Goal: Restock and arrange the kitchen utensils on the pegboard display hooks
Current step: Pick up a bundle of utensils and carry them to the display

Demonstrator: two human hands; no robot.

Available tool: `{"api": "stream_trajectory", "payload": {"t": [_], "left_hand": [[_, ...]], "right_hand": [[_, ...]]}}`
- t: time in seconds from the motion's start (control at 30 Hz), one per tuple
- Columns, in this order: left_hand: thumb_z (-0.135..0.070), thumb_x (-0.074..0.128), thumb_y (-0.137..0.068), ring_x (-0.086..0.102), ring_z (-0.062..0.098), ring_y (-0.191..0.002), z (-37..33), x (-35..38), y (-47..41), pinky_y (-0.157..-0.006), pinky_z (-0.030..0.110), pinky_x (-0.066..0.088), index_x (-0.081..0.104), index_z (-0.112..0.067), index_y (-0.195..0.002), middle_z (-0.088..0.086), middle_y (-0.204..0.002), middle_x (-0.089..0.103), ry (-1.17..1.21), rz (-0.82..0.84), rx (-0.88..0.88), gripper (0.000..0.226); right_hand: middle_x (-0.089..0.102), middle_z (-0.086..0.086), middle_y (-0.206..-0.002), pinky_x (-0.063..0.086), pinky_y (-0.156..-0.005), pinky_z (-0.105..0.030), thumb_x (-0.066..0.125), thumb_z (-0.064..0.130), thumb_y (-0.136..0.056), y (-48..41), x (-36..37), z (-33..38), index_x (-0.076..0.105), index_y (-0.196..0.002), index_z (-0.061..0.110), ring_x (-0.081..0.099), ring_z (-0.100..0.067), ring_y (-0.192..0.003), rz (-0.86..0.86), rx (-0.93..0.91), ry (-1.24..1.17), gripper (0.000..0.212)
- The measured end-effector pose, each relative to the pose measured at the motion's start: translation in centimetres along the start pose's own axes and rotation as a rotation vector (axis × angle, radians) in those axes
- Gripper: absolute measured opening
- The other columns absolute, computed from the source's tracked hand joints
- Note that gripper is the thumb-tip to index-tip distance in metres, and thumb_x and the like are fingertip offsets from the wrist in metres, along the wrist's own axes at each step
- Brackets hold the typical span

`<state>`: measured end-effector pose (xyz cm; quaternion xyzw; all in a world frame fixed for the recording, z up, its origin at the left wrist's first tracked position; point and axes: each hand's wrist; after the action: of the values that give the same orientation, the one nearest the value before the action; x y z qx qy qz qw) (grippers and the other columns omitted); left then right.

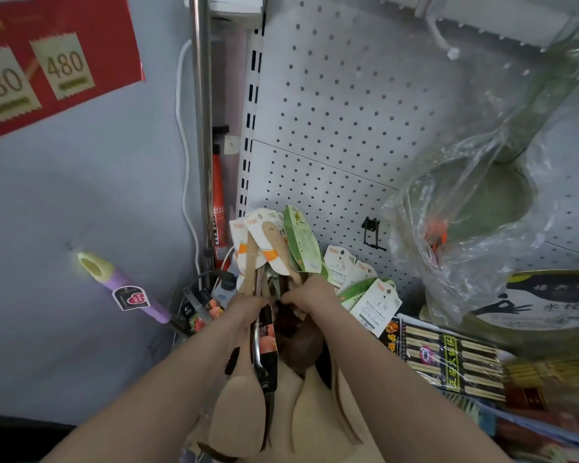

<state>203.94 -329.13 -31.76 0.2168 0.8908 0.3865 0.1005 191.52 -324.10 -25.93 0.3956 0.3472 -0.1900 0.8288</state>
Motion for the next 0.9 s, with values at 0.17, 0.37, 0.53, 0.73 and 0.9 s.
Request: {"api": "stream_trajectory", "payload": {"t": [0.17,0.37,0.53,0.73,0.9], "left_hand": [[-0.048,0.082,-0.06,0.068,0.032,-0.097,-0.5,-0.5,0.7,-0.091,0.045,0.054,0.066,-0.007,-0.11,0.015,-0.102,0.072,0.033,0.032,0.046,0.067],[-0.025,0.07,-0.086,0.067,0.023,-0.069,-1.8,-0.8,3.6,-0.068,0.034,0.054,0.068,0.0,-0.106,0.012,-0.081,0.073,0.069,0.057,0.108,0.032],[-0.027,0.068,-0.088,0.069,0.016,-0.07,-1.9,-2.2,4.1,-0.071,0.027,0.055,0.066,-0.005,-0.101,0.004,-0.071,0.073,-0.177,-0.136,0.238,0.026],[-0.034,0.066,-0.089,0.056,0.018,-0.066,0.1,-4.5,4.2,-0.06,0.029,0.046,0.062,-0.003,-0.104,0.007,-0.082,0.066,-0.403,-0.142,0.284,0.034],[-0.034,0.066,-0.089,0.059,0.023,-0.075,2.0,-6.9,3.3,-0.078,0.037,0.051,0.061,0.0,-0.111,0.015,-0.097,0.07,-0.465,-0.118,0.254,0.041]], "right_hand": [[0.054,-0.003,-0.068,0.038,-0.056,-0.023,0.076,0.024,-0.084,0.9,-2.2,0.9,0.056,-0.069,0.013,0.044,-0.012,-0.056,0.282,0.043,-0.246,0.027],[0.062,-0.025,-0.127,0.046,-0.104,-0.039,0.069,0.02,-0.09,2.4,-3.5,0.9,0.067,-0.108,-0.002,0.063,-0.032,-0.11,0.417,0.023,-0.311,0.028],[0.052,-0.007,-0.066,0.035,-0.05,-0.023,0.072,0.012,-0.088,2.8,-3.2,-1.1,0.055,-0.076,0.008,0.044,-0.013,-0.053,0.279,0.002,-0.462,0.021],[0.056,-0.004,-0.061,0.033,-0.043,-0.021,0.074,0.014,-0.087,4.0,-1.4,-3.2,0.057,-0.079,0.007,0.047,-0.009,-0.043,0.129,0.053,-0.535,0.02],[0.053,-0.007,-0.056,0.032,-0.034,-0.017,0.07,0.011,-0.089,4.5,1.0,-4.2,0.06,-0.092,0.002,0.042,-0.008,-0.032,0.146,0.111,-0.525,0.014]]}}
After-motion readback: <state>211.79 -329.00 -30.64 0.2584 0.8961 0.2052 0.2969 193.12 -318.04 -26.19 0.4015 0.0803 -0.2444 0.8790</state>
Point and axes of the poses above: each hand's wrist, its own y-axis away from the middle knuckle, its own x-axis out of the palm, z = x × y
